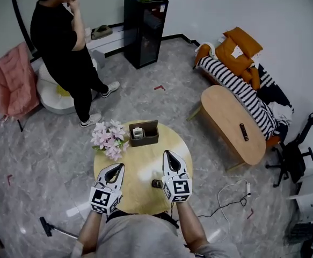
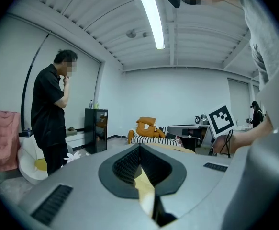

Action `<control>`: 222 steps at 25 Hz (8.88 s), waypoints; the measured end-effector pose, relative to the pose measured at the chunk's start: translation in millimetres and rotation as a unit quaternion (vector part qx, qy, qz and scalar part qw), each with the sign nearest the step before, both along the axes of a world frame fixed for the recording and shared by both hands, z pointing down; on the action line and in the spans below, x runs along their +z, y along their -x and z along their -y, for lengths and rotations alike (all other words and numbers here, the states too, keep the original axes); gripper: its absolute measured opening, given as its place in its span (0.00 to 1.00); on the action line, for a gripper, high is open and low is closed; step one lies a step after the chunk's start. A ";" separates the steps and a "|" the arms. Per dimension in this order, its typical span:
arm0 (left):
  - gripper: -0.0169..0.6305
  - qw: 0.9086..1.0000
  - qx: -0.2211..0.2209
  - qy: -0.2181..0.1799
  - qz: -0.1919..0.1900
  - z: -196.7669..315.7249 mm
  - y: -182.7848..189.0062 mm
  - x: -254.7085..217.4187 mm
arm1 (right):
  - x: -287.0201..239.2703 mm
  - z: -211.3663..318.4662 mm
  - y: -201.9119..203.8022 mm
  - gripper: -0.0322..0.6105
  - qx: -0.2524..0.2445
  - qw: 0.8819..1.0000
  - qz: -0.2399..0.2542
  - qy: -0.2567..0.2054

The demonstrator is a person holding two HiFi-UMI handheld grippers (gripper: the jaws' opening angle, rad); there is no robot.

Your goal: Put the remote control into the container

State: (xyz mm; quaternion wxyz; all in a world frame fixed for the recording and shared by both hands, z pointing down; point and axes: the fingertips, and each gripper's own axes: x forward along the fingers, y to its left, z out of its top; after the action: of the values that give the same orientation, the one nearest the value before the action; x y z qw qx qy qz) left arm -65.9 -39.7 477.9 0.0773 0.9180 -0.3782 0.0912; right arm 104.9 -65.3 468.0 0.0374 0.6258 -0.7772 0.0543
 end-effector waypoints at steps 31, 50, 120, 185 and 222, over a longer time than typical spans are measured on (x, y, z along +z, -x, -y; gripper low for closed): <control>0.04 0.999 0.040 -0.031 -0.017 -22.9 -7.3 -26.4 | 1.8 -85.9 2.0 0.06 0.047 0.999 0.006 0.004; 0.04 0.997 0.050 0.056 0.013 -29.1 -17.9 49.0 | 122.7 -110.3 -20.6 0.06 0.010 0.987 -0.062 0.147; 0.04 0.987 -0.071 0.141 0.021 -39.4 20.1 117.6 | 312.6 -136.6 -2.6 0.36 -0.393 0.707 -0.467 0.358; 0.04 0.993 -0.068 0.091 0.024 -9.5 17.0 84.7 | 55.2 15.0 5.2 0.13 -0.077 0.980 -0.181 0.042; 0.04 0.977 -0.142 0.148 0.056 27.3 30.0 122.7 | 87.1 143.3 24.6 0.13 -0.119 0.988 -0.087 -0.041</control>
State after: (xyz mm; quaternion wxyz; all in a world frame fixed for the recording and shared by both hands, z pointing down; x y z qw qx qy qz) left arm -96.0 -67.0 600.6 0.2033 0.8268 -0.4906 0.1857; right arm 80.3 -208.6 555.1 0.0856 0.5323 -0.8414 -0.0375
